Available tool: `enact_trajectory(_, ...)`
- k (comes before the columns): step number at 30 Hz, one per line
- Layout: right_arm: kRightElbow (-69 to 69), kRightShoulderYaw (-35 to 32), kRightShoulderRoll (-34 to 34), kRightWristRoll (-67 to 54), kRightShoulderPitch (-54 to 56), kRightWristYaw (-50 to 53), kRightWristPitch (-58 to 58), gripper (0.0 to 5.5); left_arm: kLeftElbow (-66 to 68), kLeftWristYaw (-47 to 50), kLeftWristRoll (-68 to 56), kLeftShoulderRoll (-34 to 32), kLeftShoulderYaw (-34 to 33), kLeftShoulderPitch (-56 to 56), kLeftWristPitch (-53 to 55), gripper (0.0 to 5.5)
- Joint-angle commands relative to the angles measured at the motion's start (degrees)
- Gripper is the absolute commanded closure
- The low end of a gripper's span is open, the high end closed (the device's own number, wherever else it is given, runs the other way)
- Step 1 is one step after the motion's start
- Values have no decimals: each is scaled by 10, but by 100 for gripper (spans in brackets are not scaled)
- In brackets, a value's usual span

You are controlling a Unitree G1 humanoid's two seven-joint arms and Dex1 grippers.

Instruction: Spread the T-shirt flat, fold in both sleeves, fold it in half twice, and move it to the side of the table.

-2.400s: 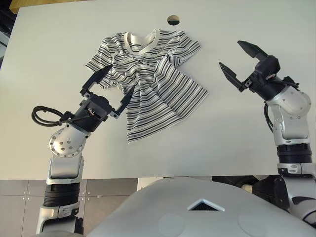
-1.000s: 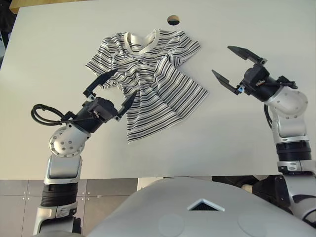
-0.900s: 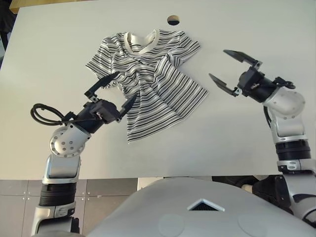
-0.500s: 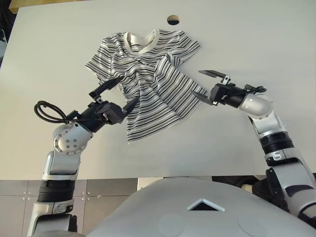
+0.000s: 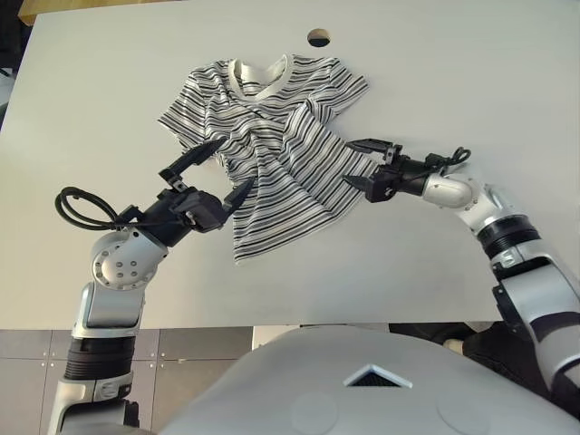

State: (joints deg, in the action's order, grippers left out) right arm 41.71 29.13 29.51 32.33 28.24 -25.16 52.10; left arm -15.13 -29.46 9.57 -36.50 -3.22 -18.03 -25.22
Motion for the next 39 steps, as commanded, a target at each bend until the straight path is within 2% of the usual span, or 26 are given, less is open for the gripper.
enact_trajectory(1, -102, 48, 97, -65, -61, -187, -23, 221, -20, 0, -2, -7, -12, -18, 7, 207)
enact_trajectory(4, -230, 52, 145, -155, -121, -291, -127, 221, -29, 3, -1, -4, -17, -33, 9, 207)
enact_trajectory(7, -362, 36, 194, -222, -183, -353, -264, 221, -33, 1, -2, -4, -19, -39, 11, 207)
enact_trajectory(11, -484, -2, 228, -247, -241, -361, -421, 221, -37, 3, 0, -3, -22, -48, 11, 207)
enact_trajectory(14, -544, -14, 246, -238, -285, -360, -497, 221, -36, 4, 0, -4, -25, -54, 9, 207)
enact_trajectory(23, -634, -47, 288, -204, -410, -317, -587, 221, -48, 13, 9, 1, -33, -84, 8, 207)
enact_trajectory(26, -673, -94, 281, -295, -362, -354, -666, 221, -39, 13, 11, 0, -27, -73, 7, 207)
enact_trajectory(28, -664, -130, 254, -361, -271, -377, -725, 221, -32, 10, 11, -2, -22, -64, 6, 207)
enact_trajectory(33, -523, -144, 156, -434, -47, -400, -812, 221, -23, 5, 8, -5, -15, -51, 4, 207)
enact_trajectory(36, -394, -107, 110, -389, 36, -388, -782, 221, -16, -2, 2, -10, -10, -45, 0, 207)
enact_trajectory(39, -247, -70, 60, -320, 85, -347, -670, 221, -7, -11, -5, -15, -7, -34, -5, 207)
